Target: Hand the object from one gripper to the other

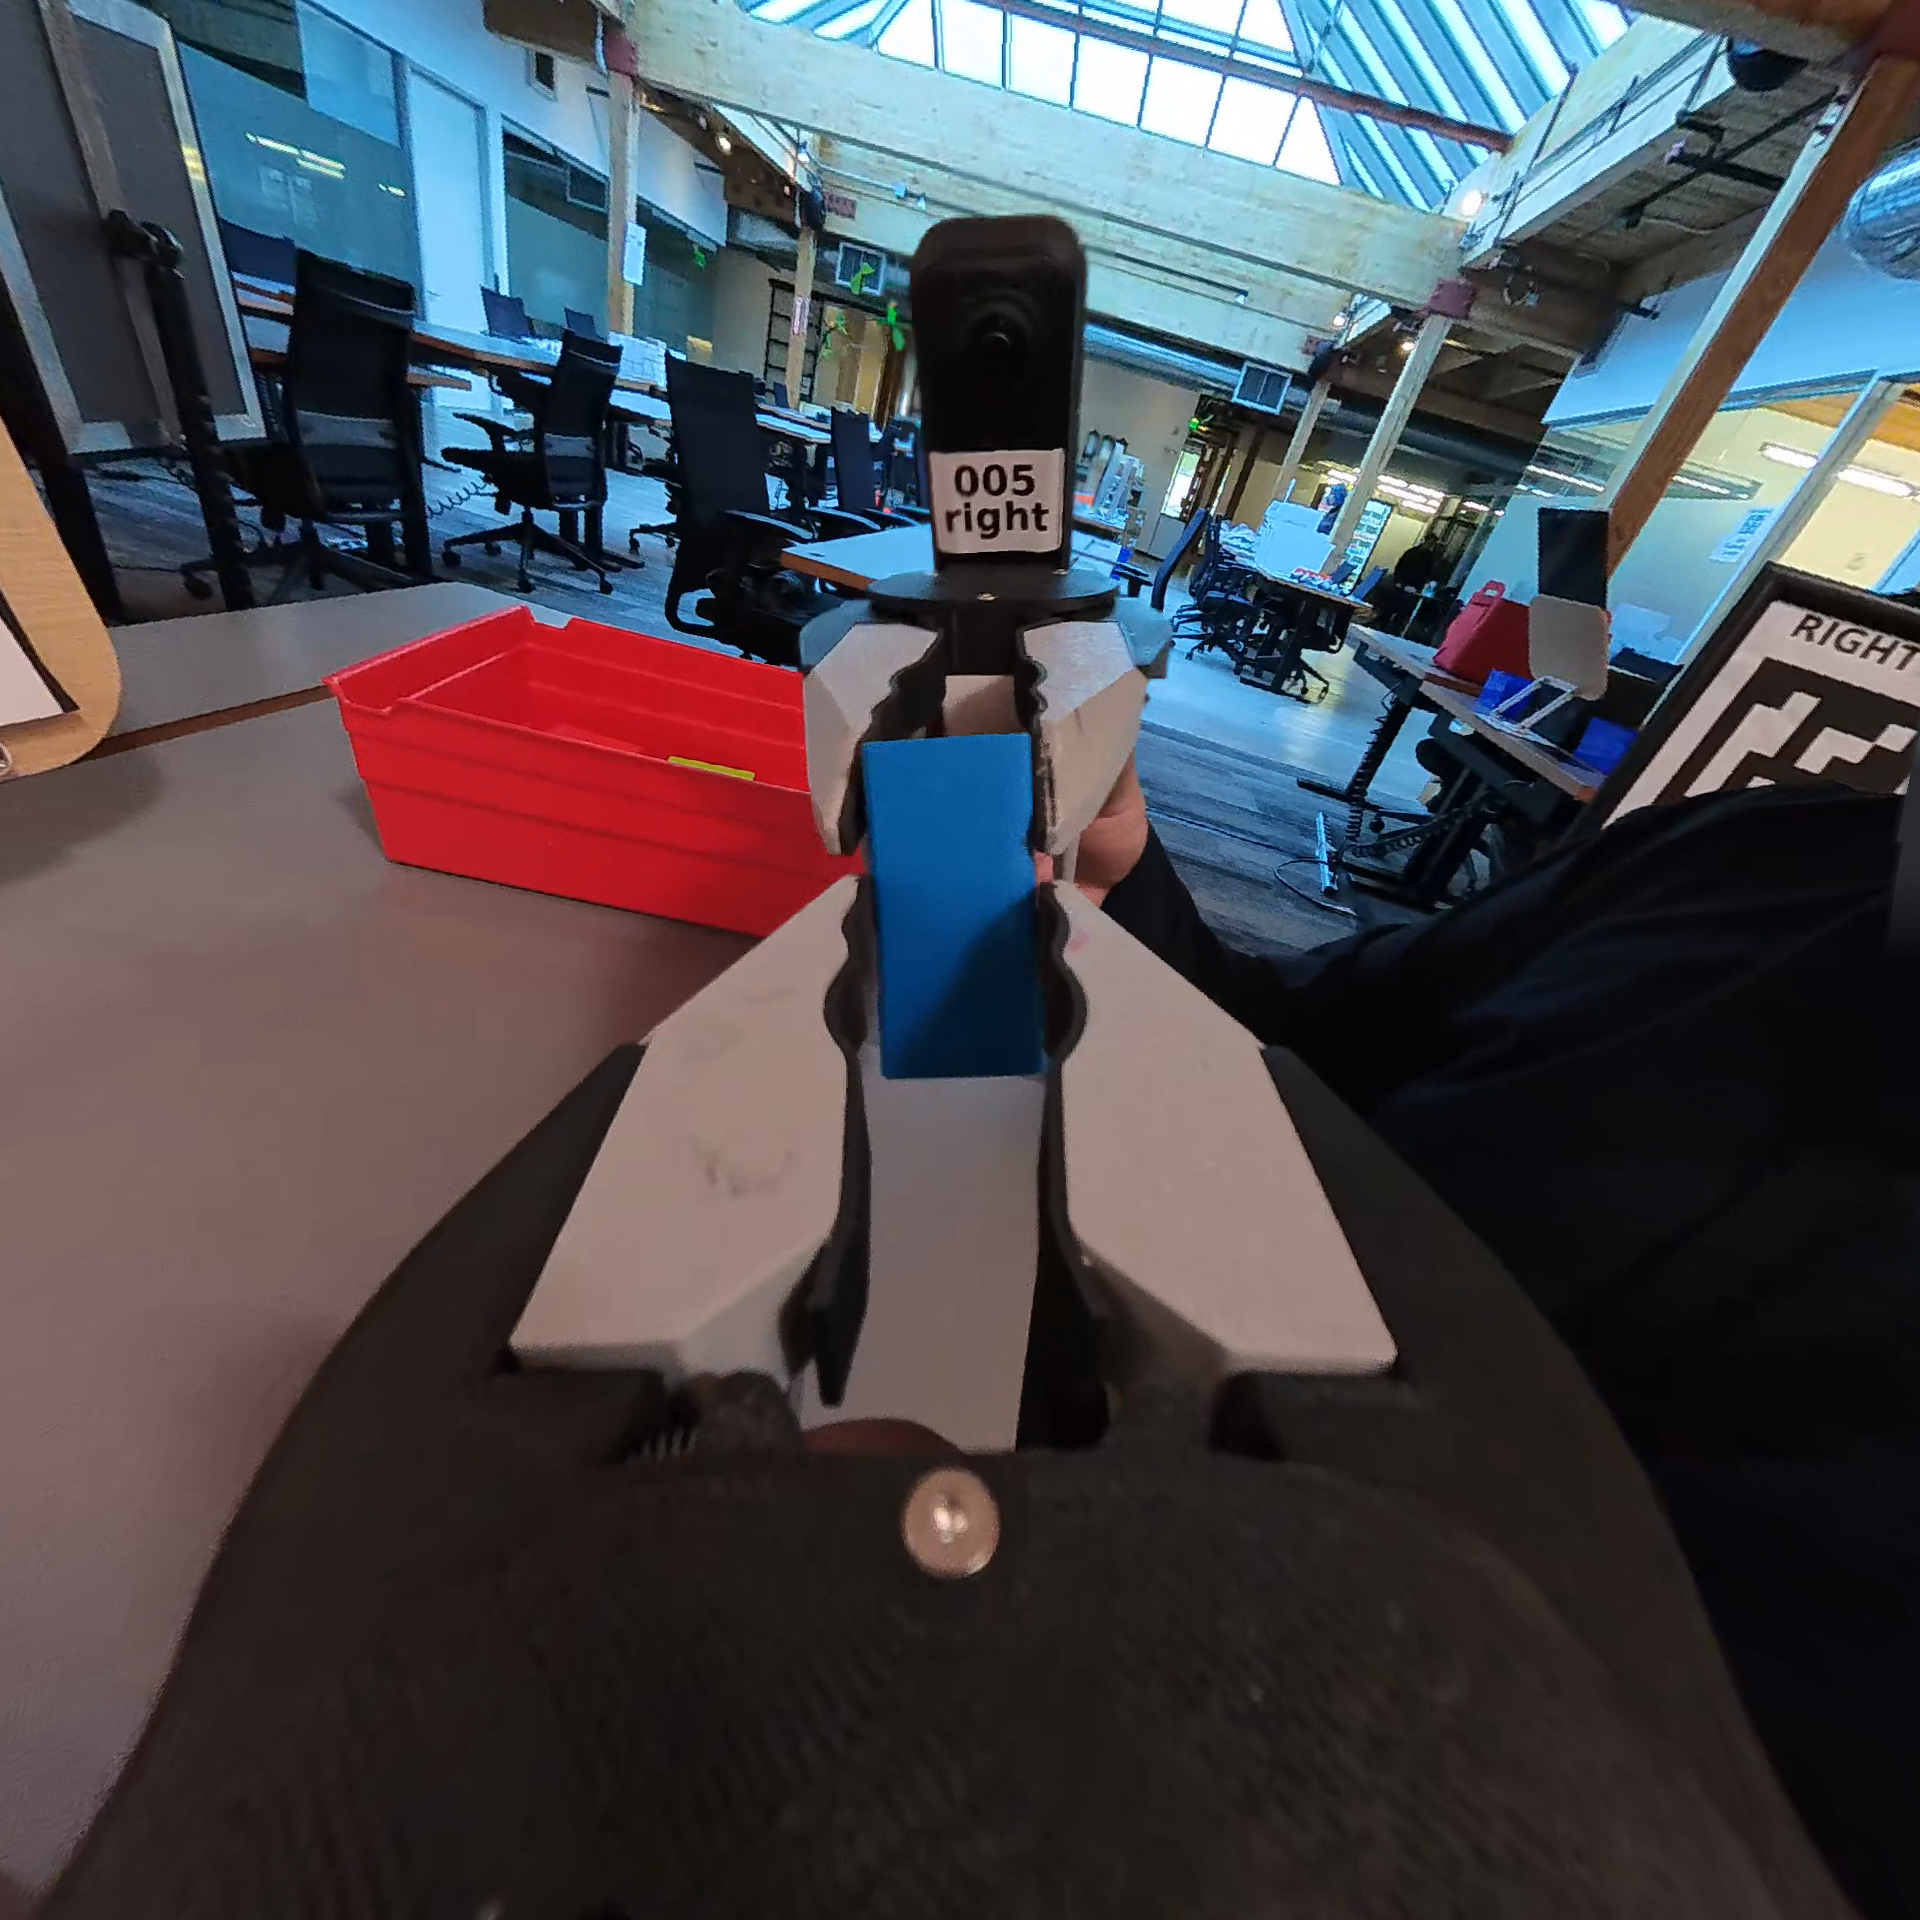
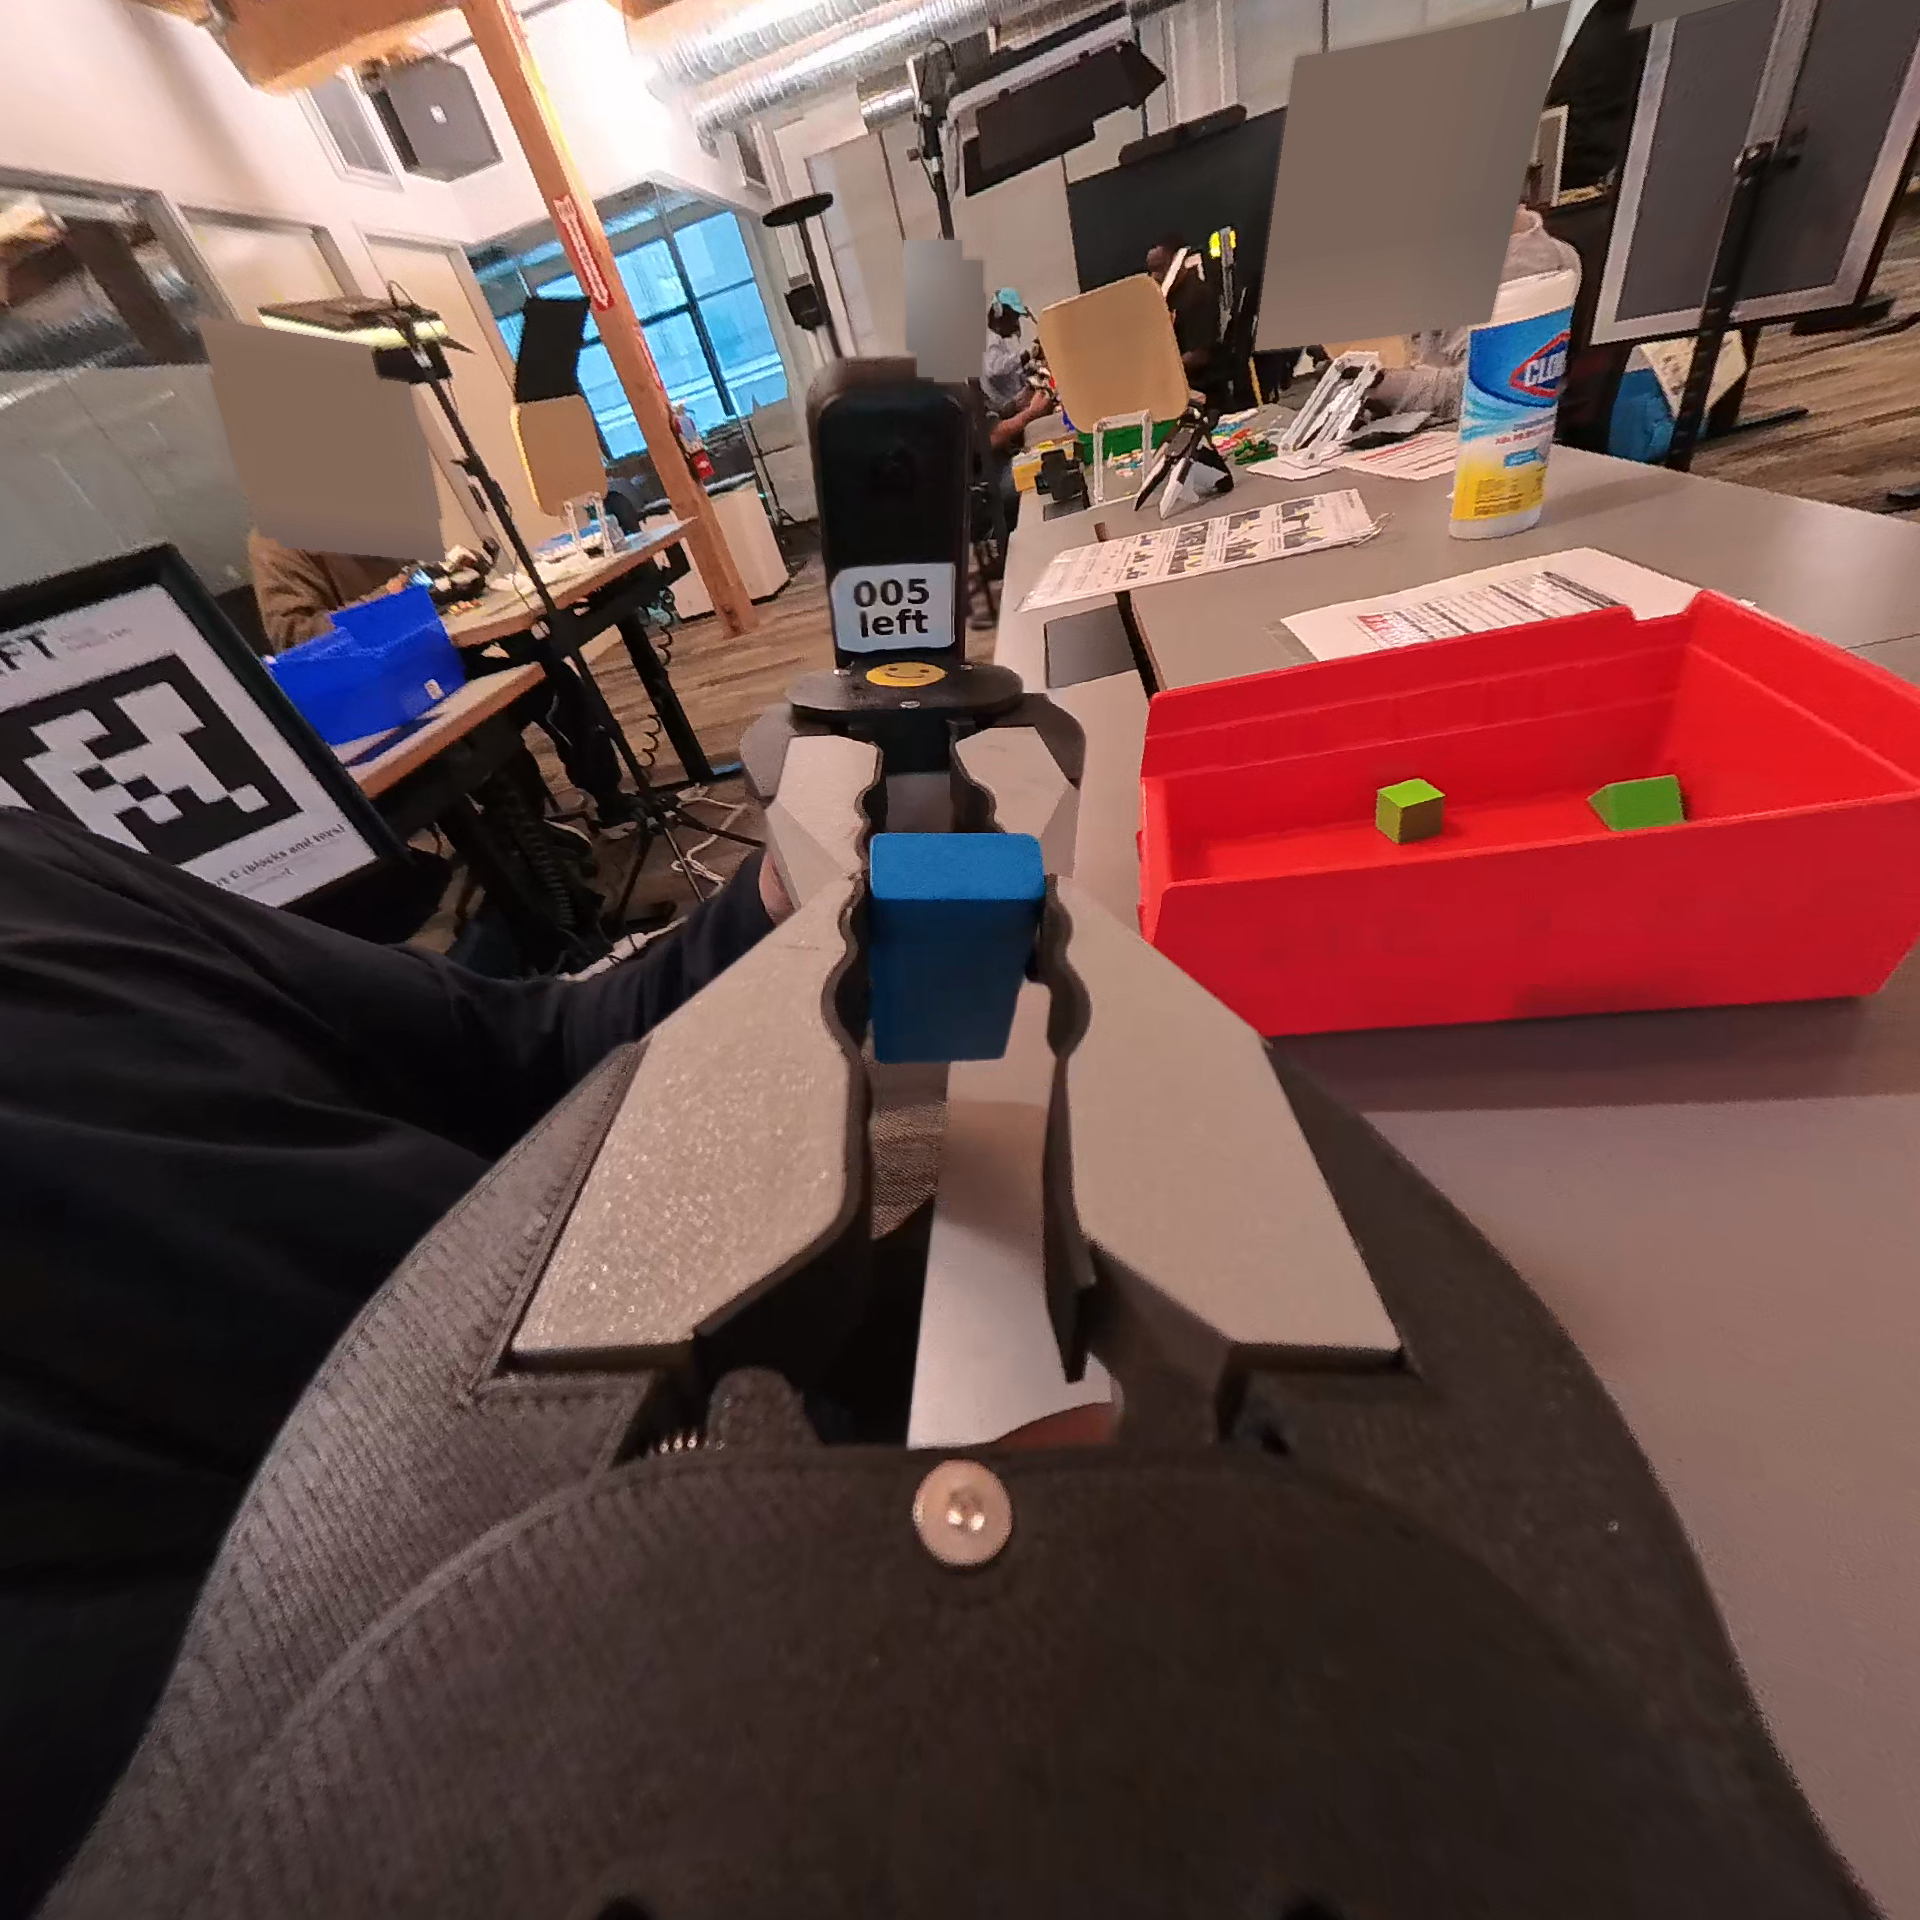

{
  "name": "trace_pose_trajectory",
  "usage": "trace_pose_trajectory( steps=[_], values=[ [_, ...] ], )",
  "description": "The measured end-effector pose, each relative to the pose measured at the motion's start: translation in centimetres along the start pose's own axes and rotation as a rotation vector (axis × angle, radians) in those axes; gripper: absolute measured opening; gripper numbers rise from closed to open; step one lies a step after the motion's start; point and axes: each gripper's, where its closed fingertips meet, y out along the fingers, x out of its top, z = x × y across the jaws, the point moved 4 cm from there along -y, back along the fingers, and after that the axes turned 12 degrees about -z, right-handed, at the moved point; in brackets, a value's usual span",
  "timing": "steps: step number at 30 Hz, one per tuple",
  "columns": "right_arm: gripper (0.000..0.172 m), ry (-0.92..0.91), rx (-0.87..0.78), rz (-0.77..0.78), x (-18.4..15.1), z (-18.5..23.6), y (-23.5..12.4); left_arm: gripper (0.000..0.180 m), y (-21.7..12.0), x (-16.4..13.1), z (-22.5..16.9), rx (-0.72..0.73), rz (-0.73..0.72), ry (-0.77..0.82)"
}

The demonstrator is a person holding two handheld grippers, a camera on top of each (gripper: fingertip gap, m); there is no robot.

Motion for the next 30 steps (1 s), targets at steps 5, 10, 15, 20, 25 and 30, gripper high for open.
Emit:
trace_pose_trajectory(
  steps=[5,10,15,20,25,30],
  values=[
    [0.029,-0.049,-0.014,0.012,0.3,0.3,0.1,0.027,-0.4,-0.6,0.0,-0.016,0.049,-0.018],
    [0.029,-0.041,-0.006,0.012,0.4,0.4,0.4,0.032,0.2,-1.6,-0.1,-0.015,0.098,-0.016],
    [0.029,-0.015,-0.013,0.0,0.1,0.2,0.4,0.029,0.3,-1.8,0.0,-0.01,0.104,-0.004],
    [0.029,0.004,-0.021,0.01,-0.8,-0.1,0.3,0.03,0.6,-2.1,0.3,0.006,0.099,-0.008],
    [0.029,-0.005,-0.056,0.047,-0.9,-0.5,-0.5,0.03,1.3,-2.7,0.6,0.005,0.106,-0.048],
    [0.028,-0.182,-0.349,0.071,3.2,-2.5,-7.9,0.032,0.7,-2.4,1.2,0.082,0.177,0.066]
  ],
)
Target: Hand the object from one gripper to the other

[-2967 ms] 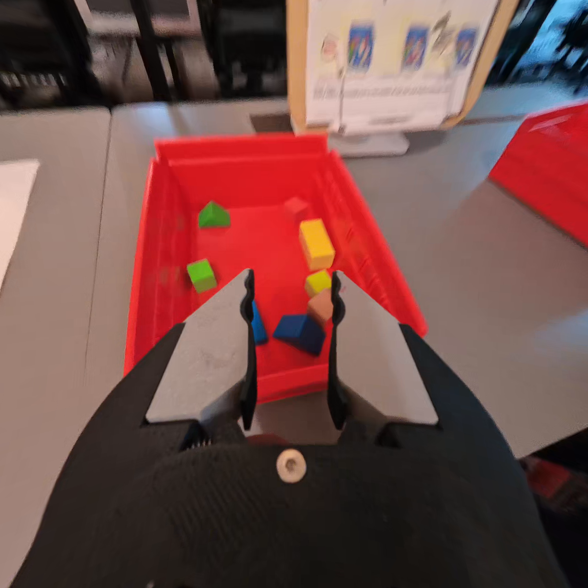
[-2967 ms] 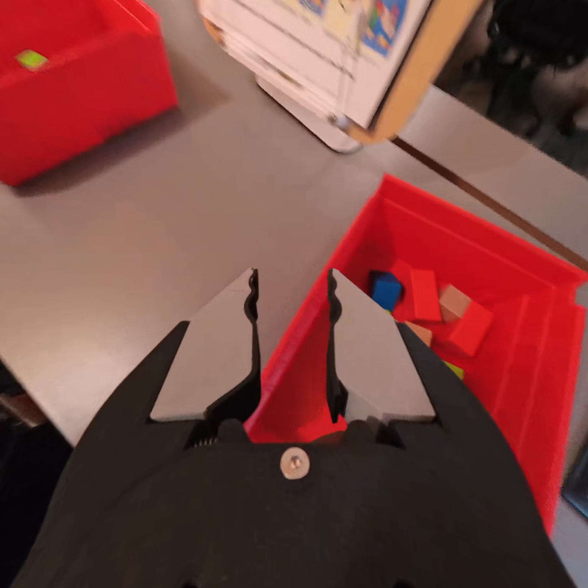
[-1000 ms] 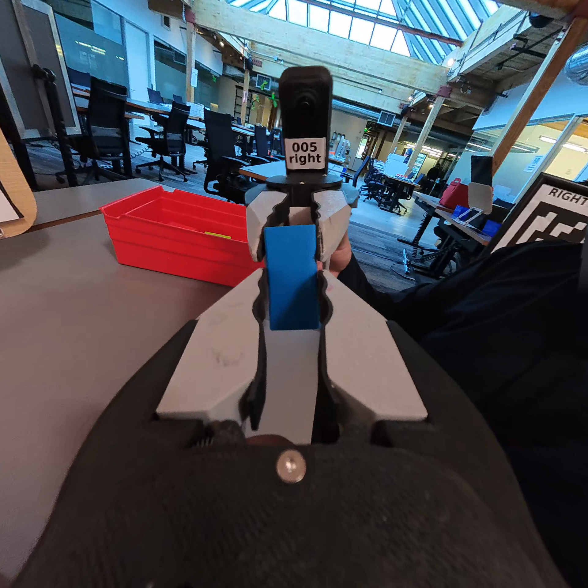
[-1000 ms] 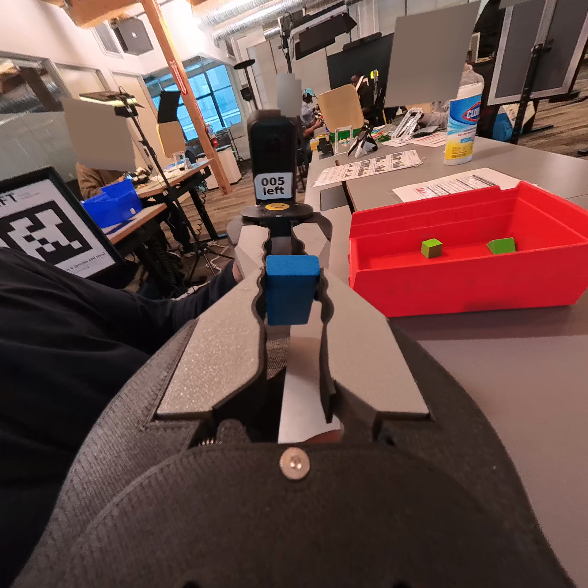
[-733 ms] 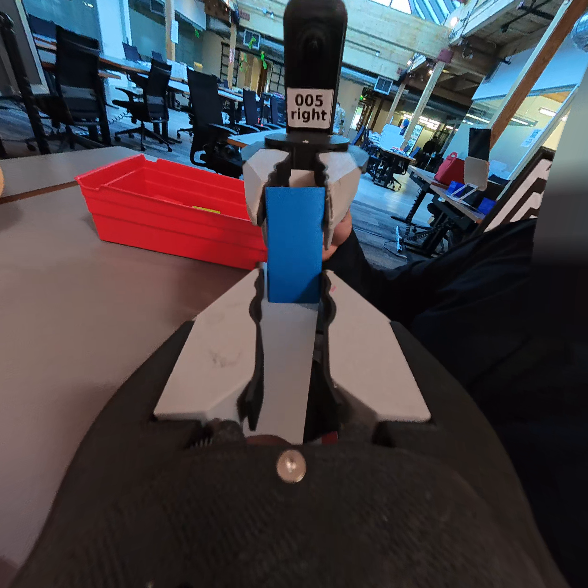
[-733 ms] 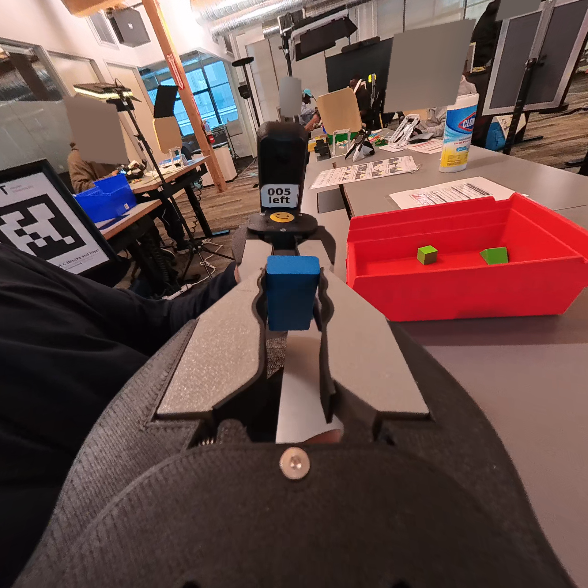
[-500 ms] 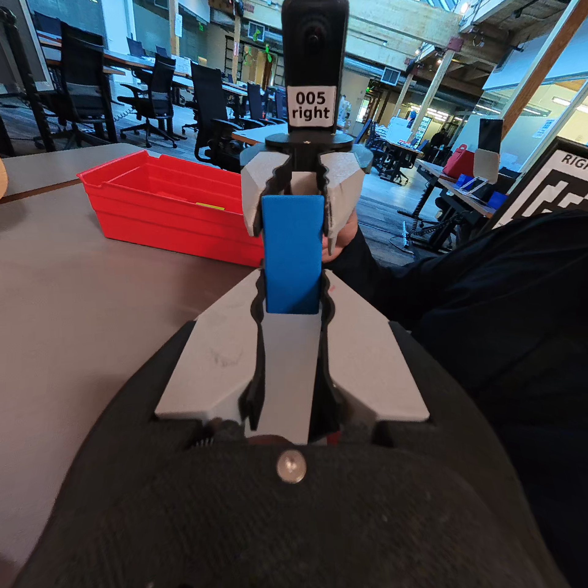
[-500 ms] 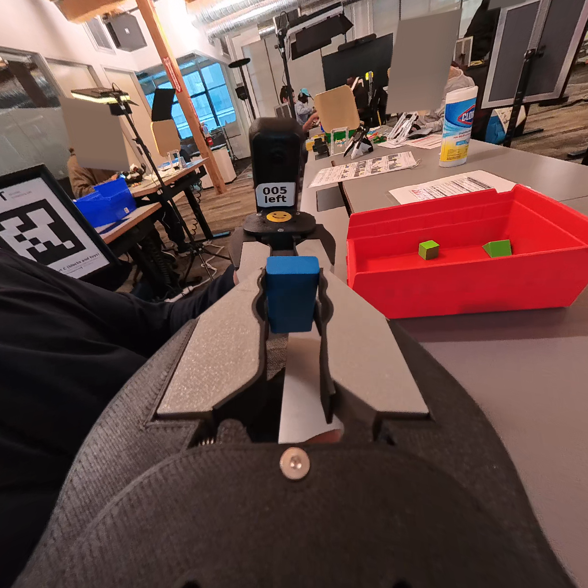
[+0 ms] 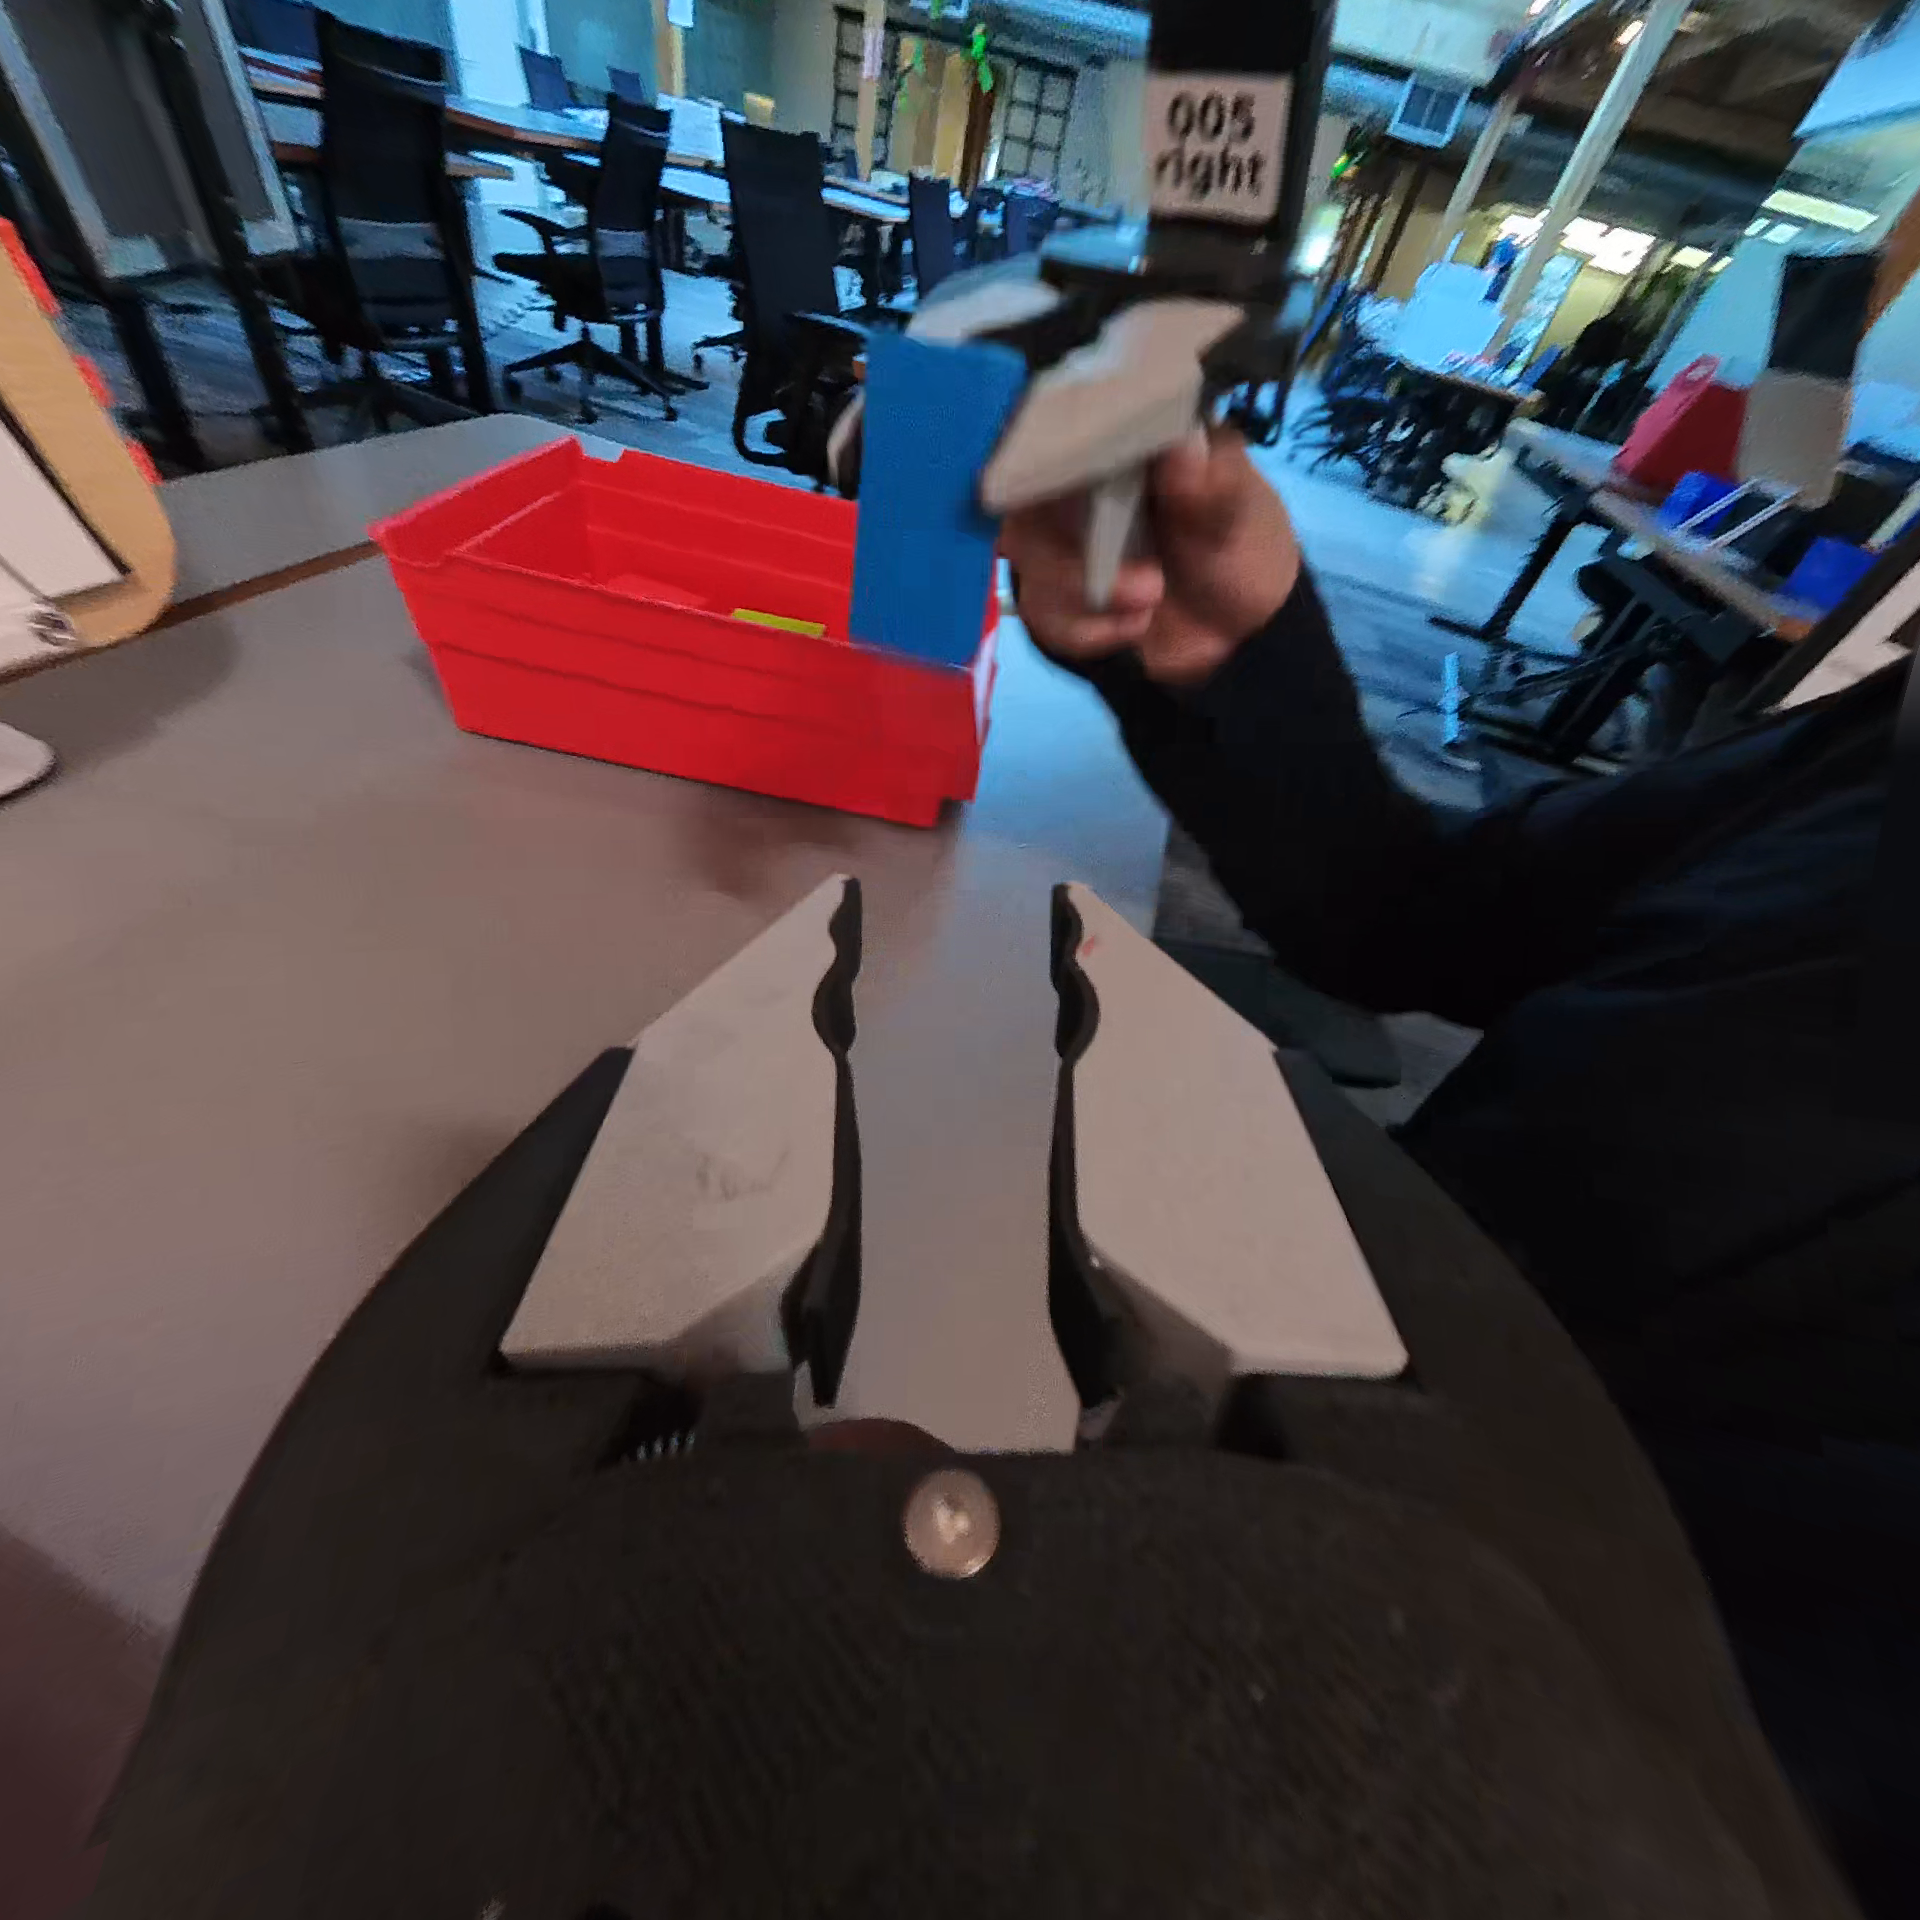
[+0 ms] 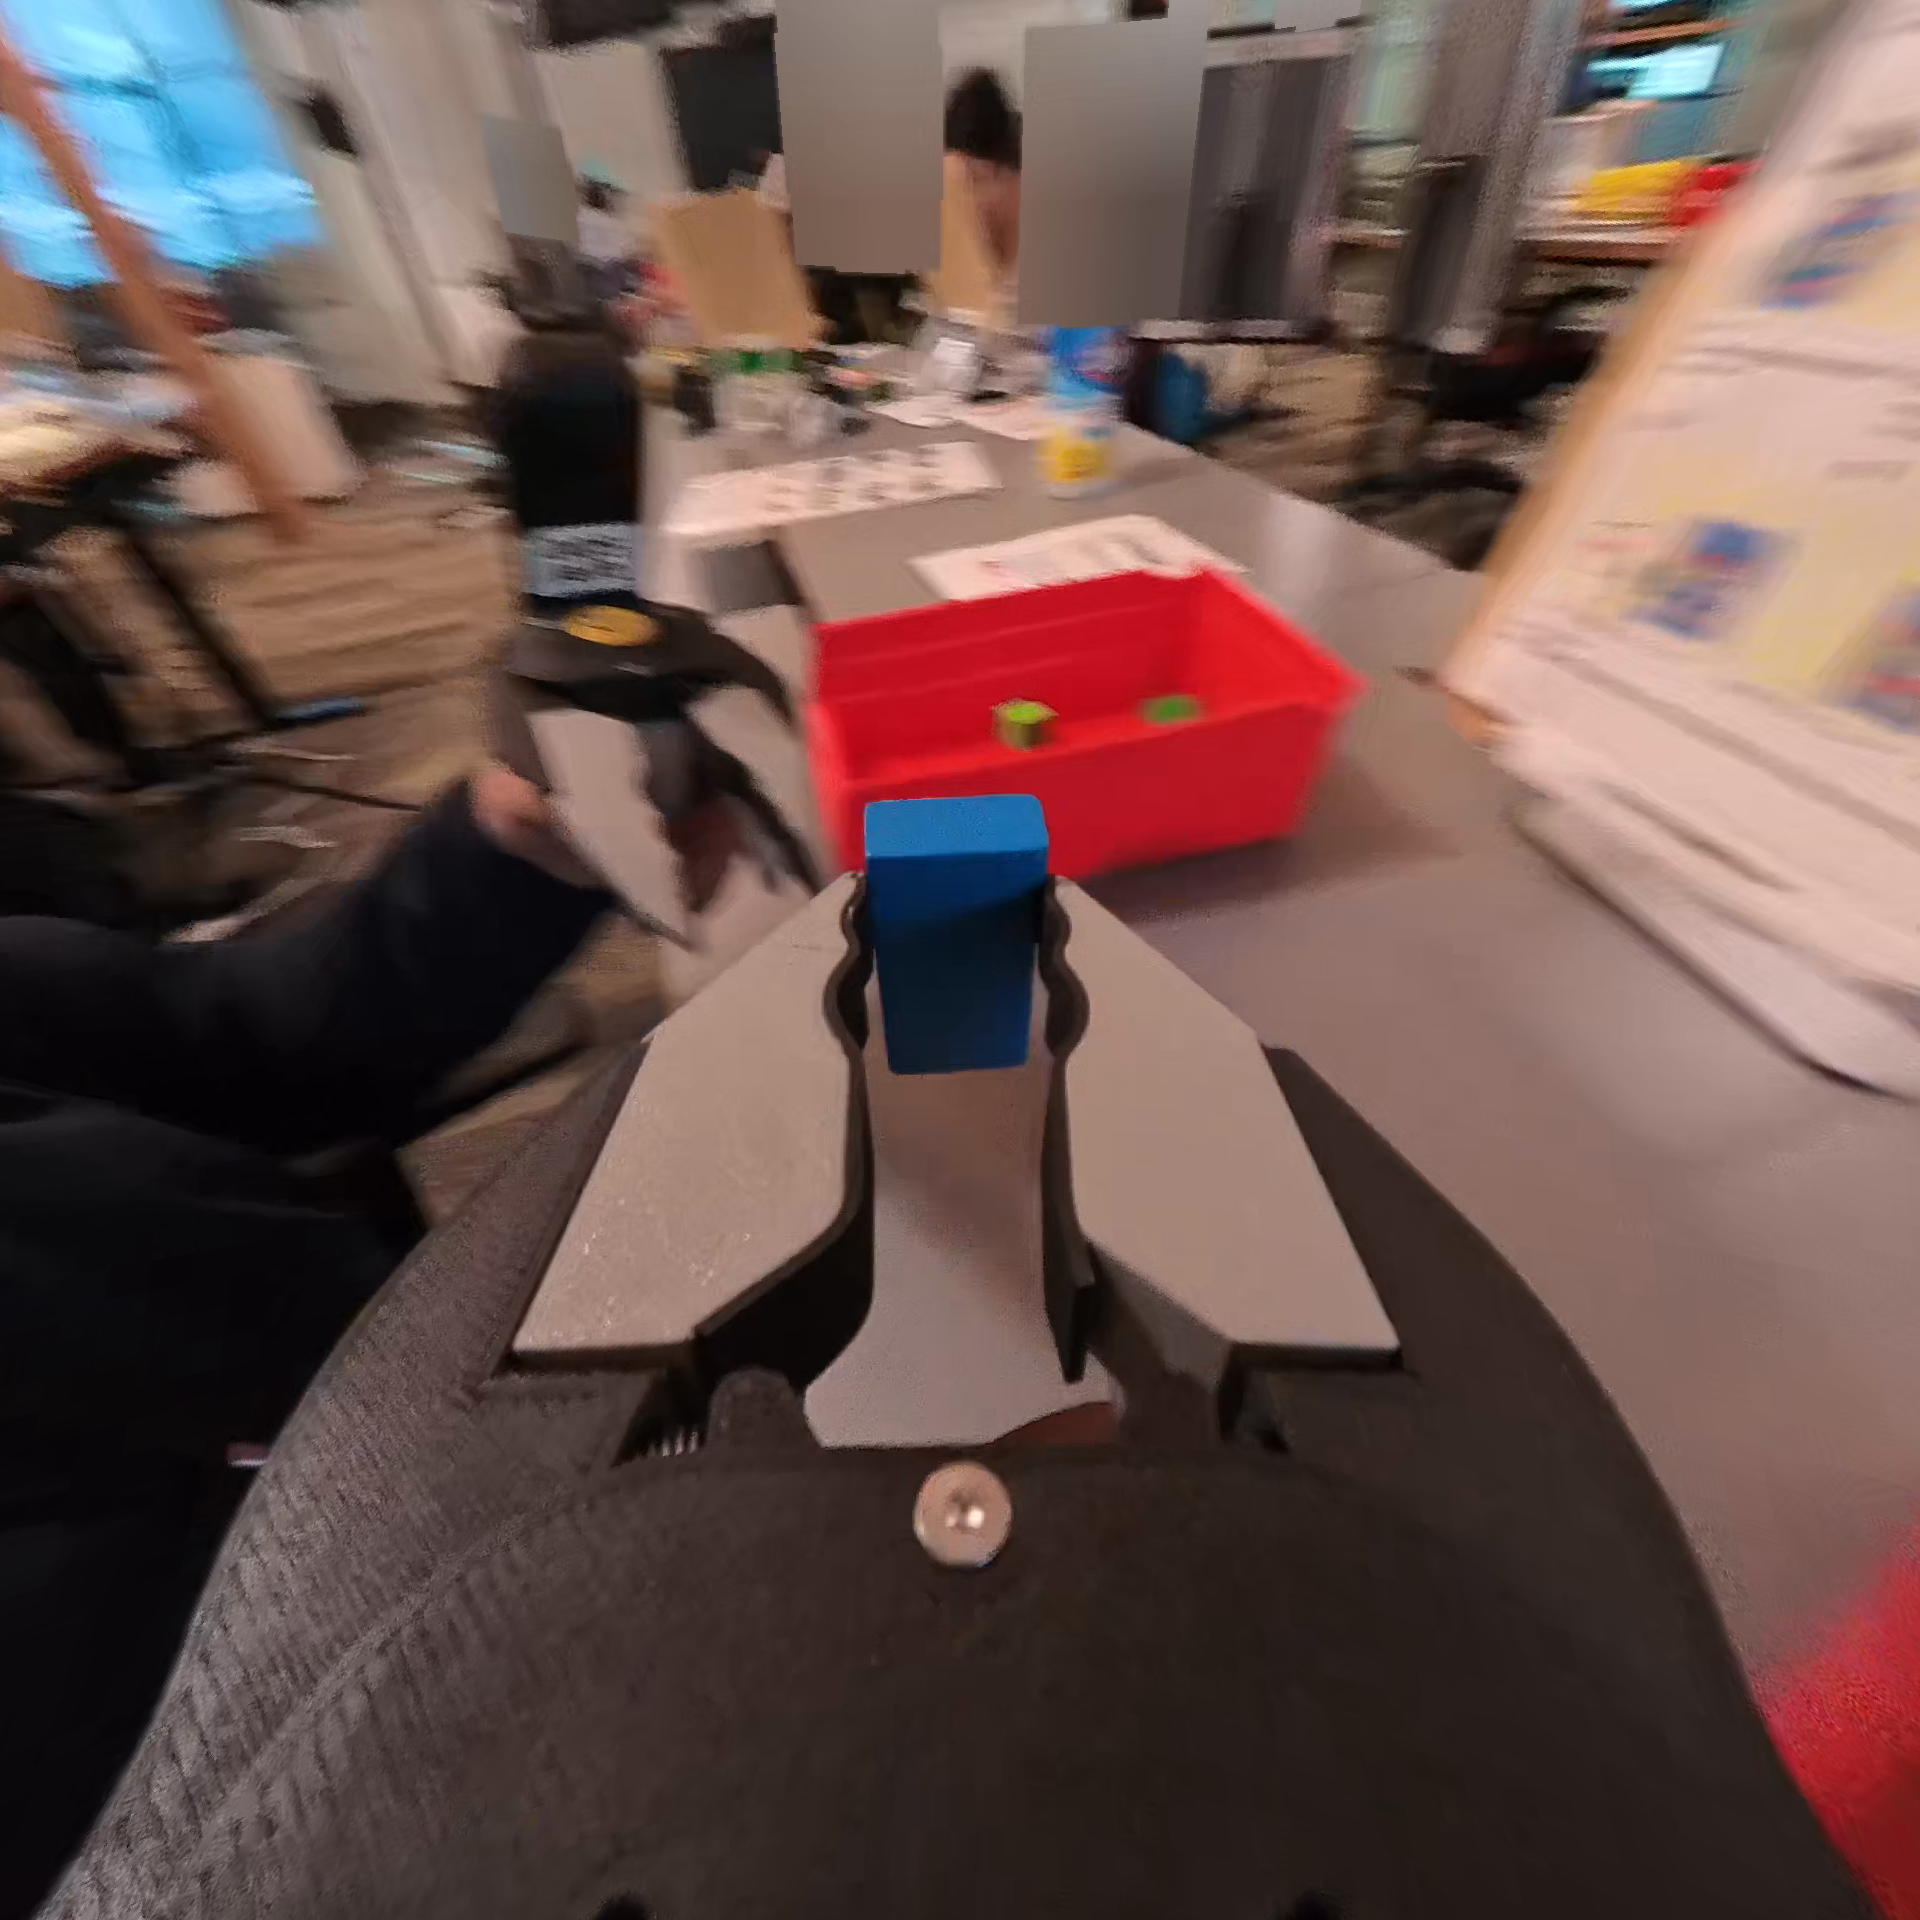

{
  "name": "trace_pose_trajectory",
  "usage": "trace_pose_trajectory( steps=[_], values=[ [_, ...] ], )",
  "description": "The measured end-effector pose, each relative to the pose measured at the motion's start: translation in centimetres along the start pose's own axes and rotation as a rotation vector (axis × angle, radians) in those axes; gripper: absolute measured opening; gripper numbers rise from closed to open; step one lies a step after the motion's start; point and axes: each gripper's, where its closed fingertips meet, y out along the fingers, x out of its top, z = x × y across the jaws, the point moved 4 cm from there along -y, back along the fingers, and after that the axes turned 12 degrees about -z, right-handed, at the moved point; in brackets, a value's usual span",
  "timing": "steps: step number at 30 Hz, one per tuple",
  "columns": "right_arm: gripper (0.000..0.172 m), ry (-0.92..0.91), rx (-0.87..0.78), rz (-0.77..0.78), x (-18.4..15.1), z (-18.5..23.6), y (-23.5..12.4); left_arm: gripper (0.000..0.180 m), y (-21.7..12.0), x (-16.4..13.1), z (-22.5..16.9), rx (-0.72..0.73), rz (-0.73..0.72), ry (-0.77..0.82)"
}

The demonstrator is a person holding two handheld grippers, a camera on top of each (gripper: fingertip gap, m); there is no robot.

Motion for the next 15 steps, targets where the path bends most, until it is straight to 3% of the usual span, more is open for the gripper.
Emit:
trace_pose_trajectory(
  steps=[4,7,10,15],
  values=[
    [0.028,-0.106,-0.473,0.261,0.0,-9.3,-10.3,0.031,-1.4,1.1,0.8,0.093,0.028,0.1],
    [0.028,-0.045,-0.721,0.621,-4.6,-15.1,-16.9,0.029,-2.1,2.2,1.1,0.117,0.004,0.124],
    [0.029,0.041,-0.784,0.871,-9.7,-17.9,-19.7,0.028,-2.4,3.0,1.2,0.121,-0.02,0.126],
    [0.029,0.15,-0.862,1.023,-14.7,-21.5,-20.0,0.027,-2.9,3.0,1.2,0.137,-0.014,0.133]
  ],
)
